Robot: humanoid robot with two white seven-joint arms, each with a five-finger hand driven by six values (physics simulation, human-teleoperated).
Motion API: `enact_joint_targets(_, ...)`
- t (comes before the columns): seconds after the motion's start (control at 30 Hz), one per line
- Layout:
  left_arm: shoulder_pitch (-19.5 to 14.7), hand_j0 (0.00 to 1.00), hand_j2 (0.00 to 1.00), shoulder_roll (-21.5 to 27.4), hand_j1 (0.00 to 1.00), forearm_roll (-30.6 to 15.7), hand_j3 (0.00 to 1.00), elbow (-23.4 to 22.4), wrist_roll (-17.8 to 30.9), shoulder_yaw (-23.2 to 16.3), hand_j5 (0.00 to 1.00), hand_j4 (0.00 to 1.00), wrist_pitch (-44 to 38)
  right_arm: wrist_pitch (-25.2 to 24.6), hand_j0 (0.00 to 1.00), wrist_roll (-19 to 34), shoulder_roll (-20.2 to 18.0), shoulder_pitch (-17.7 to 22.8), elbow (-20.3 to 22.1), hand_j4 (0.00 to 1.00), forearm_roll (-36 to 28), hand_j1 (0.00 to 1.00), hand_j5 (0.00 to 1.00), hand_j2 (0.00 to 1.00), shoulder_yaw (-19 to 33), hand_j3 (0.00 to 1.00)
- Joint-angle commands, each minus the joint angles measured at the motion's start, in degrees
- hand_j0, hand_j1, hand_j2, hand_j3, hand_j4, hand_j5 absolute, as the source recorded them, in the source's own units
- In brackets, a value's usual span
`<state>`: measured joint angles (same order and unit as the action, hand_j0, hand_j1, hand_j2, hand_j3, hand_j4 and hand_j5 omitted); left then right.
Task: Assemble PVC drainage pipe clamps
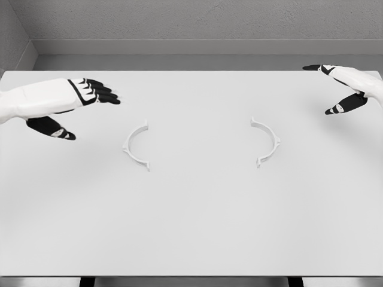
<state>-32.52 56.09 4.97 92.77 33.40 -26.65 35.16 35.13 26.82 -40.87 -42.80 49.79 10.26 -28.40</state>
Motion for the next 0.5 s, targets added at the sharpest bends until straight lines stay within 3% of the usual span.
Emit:
enact_joint_targets(0.0,0.0,1.00,1.00,0.9,1.00,-0.4,1.00,-0.5,0.0,0.4,1.00,1.00,-0.2,-0.1,1.00,0.0,0.0,-0.1,0.0,1.00,-0.4,1.00,1.00,1.00,0.2,1.00)
enact_joint_targets(0.1,0.1,1.00,1.00,0.8,1.00,-0.4,1.00,-0.5,0.0,1.1,1.00,1.00,-0.2,-0.1,1.00,-0.3,0.0,0.3,-0.2,1.00,-0.6,1.00,1.00,1.00,0.2,1.00)
enact_joint_targets(0.23,1.3,1.00,1.00,-3.4,1.00,0.7,1.00,-1.8,1.6,1.1,1.00,1.00,-0.2,-0.1,1.00,0.0,2.3,0.8,-5.9,1.00,-0.4,1.00,1.00,1.00,0.1,1.00)
enact_joint_targets(0.3,1.3,1.00,1.00,-7.2,1.00,4.9,1.00,-2.9,1.6,1.1,1.00,1.00,-0.2,-0.1,1.00,2.7,3.2,1.0,-5.9,1.00,-0.4,1.00,1.00,1.00,-0.1,1.00)
enact_joint_targets(0.47,1.3,1.00,1.00,-12.0,1.00,9.8,1.00,-3.5,1.6,1.2,1.00,1.00,-0.2,-0.1,1.00,5.3,9.1,-0.1,-5.8,1.00,0.6,1.00,1.00,1.00,-1.7,1.00)
